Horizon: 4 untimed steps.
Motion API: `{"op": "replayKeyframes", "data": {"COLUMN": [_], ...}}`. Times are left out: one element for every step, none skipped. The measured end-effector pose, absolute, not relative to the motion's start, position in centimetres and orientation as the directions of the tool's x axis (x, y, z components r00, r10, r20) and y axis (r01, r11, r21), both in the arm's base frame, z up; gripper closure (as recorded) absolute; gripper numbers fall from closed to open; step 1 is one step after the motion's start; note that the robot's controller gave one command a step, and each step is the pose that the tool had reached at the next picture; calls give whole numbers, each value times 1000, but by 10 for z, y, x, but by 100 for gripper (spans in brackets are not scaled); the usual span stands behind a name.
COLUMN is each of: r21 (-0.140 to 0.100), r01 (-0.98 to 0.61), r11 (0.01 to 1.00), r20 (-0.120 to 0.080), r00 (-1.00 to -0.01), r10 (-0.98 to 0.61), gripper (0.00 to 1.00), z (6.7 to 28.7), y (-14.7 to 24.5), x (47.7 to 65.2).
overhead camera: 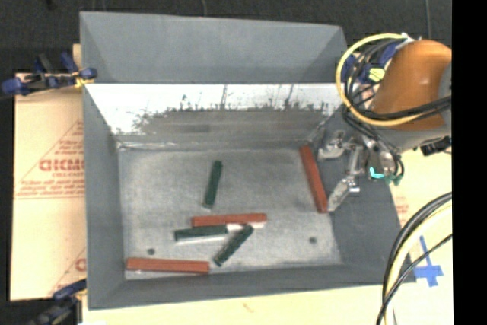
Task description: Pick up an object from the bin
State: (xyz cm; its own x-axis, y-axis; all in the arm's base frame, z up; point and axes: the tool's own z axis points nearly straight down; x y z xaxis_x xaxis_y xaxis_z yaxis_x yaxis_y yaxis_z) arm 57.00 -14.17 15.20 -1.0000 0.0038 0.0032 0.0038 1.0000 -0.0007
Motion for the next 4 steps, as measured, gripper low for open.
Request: {"op": "replayKeyframes", "data": {"r21": [-2,-3,3,1], "r01": [1,1,-53,-115], "r11": [1000,1000,999,993], "r20": [-4,-10,0,7], "r00": [-1000,-1000,-999,-993], "r10": [1,1,-53,-115], "gripper": [0,0,0,100], "z": [156,111,82,82], "y": [-141,-94,-68,2], "x": [572,563,558,549]}}
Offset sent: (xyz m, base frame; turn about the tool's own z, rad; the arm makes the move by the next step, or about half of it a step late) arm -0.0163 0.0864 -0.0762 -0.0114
